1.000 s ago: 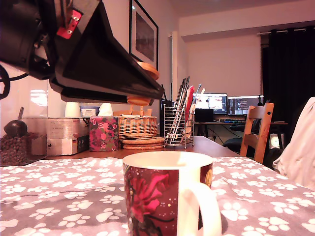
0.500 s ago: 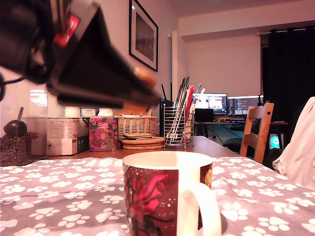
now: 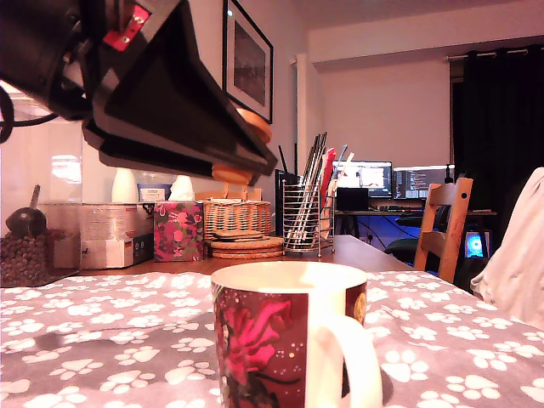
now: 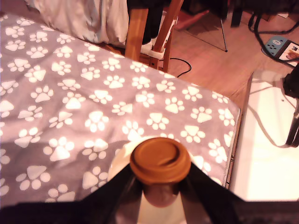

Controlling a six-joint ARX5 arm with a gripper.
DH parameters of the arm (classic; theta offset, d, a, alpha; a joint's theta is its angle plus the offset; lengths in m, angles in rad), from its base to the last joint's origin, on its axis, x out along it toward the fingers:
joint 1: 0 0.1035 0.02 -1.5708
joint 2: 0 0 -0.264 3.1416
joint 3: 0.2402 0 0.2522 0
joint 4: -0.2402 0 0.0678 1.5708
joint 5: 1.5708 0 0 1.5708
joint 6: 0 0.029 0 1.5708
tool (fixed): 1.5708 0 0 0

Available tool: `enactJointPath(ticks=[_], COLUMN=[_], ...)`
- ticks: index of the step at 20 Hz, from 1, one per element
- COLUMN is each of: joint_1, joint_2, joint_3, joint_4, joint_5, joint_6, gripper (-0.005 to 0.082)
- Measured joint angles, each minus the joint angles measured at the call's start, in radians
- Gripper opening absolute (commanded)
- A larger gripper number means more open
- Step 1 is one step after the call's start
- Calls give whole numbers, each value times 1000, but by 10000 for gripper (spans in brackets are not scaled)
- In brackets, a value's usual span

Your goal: Pick up the coffee capsules on the table and drop them inside the coffee cup

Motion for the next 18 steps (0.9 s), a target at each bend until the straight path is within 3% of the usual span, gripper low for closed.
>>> enactJointPath(ticks=[4, 11, 18], joint_1=[0, -10, -56], joint_2=[76, 176, 255], joint_3=[55, 192, 253], joint_4=[-69, -219, -305], joint_5=[-4, -11, -55], joint_6=[11, 74, 106], gripper=[80, 80, 80])
